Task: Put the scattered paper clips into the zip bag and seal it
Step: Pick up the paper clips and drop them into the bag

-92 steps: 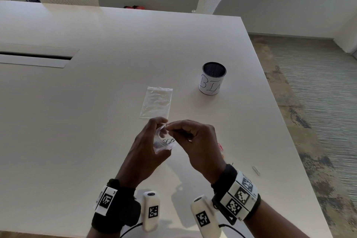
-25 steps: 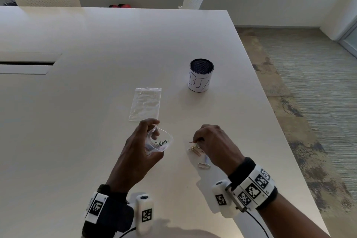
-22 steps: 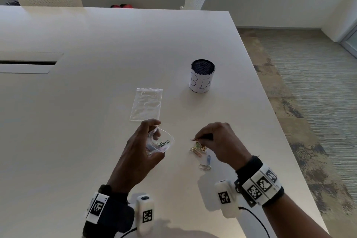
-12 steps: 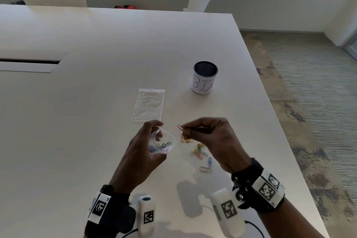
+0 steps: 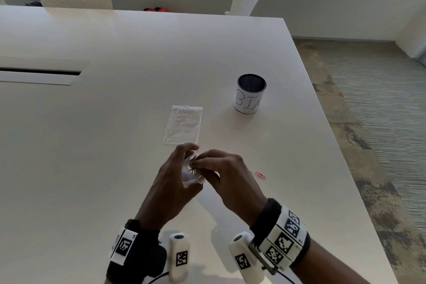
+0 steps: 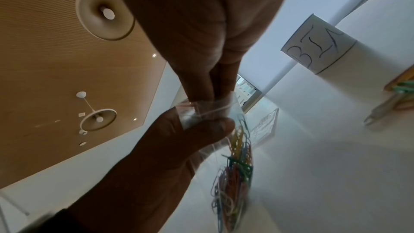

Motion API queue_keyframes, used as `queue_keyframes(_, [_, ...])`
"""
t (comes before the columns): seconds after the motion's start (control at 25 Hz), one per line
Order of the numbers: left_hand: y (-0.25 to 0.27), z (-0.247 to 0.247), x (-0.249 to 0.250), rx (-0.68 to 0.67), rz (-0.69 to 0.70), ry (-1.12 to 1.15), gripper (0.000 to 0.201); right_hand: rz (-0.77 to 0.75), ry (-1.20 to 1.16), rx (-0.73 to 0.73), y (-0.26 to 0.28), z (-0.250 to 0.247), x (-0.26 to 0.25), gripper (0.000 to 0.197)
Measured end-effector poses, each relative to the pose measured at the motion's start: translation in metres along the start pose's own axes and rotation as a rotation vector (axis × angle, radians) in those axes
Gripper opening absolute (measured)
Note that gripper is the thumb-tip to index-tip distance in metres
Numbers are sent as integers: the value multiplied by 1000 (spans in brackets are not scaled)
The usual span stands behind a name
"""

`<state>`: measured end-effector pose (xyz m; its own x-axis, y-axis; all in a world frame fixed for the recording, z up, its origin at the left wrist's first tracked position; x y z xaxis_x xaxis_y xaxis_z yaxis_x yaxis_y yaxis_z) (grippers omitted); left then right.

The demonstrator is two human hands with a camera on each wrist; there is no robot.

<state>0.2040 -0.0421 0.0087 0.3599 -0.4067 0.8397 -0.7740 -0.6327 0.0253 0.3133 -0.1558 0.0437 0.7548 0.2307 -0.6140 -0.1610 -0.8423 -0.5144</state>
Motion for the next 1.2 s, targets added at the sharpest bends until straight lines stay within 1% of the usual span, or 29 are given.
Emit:
queue_keyframes(0.12, [0,-1,-1,0,-11,7,69,-10,-3,28,-4,-9,-3,21])
queue_keyframes(0.2, [0,-1,-1,-3,-17,2,70,24,-13,107,-4,-21,1,17])
queue_keyframes(0.28, [0,-1,-2,-2,-21,6,71,86,0,166,0,-35,11,15])
queue_keyframes(0.36, [-1,0,-3,-6,-20,22,72,180,57,160,8,-51,27,16])
queue_keyframes(0.44, [-1,0,-4,-12,-19,28,73,304,142,71,22,-64,44,13])
queue_keyframes(0.48, [-1,0,-5,-16,-20,31,73,366,193,-10,31,-70,51,18])
queue_keyframes(0.52, [-1,1,-5,-21,-21,35,73,423,244,-120,39,-72,56,31])
queue_keyframes(0.6, [-2,2,-6,-31,-20,37,74,519,336,-377,54,-68,60,63])
queue_keyframes(0.64, [-2,2,-6,-33,-20,38,74,552,381,-472,59,-64,60,73])
queue_keyframes(0.68, [-3,3,-6,-33,-21,40,74,570,419,-518,63,-58,58,76])
queue_keyframes(0.72, [-3,3,-6,-32,-20,40,73,572,447,-519,63,-51,55,73])
queue_keyframes(0.76, [-4,4,-5,-31,-17,39,73,565,463,-490,63,-45,53,67])
queue_keyframes(0.84, [-4,5,-4,-30,-15,33,73,543,462,-431,60,-31,49,48])
queue_keyframes(1.0, [-4,3,-3,-27,-11,24,73,490,406,-396,55,-9,49,15])
queue_keyframes(1.08, [-4,2,-2,-24,-12,21,73,460,420,-412,52,-5,48,7])
queue_keyframes(1.2, [-2,1,-1,-17,-9,20,73,433,424,-456,48,-4,46,7])
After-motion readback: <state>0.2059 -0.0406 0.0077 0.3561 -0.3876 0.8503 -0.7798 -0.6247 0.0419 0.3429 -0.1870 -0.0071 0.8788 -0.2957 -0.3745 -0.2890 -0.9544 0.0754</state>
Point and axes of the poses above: each hand's wrist, its own y-axis away from the middle knuckle, its own z-axis out of the palm, x = y × z, the point moved 4 cm from there along -y, towards the middle knuckle, and after that the axes turned 14 degrees about -z, right-handed, at the moved point
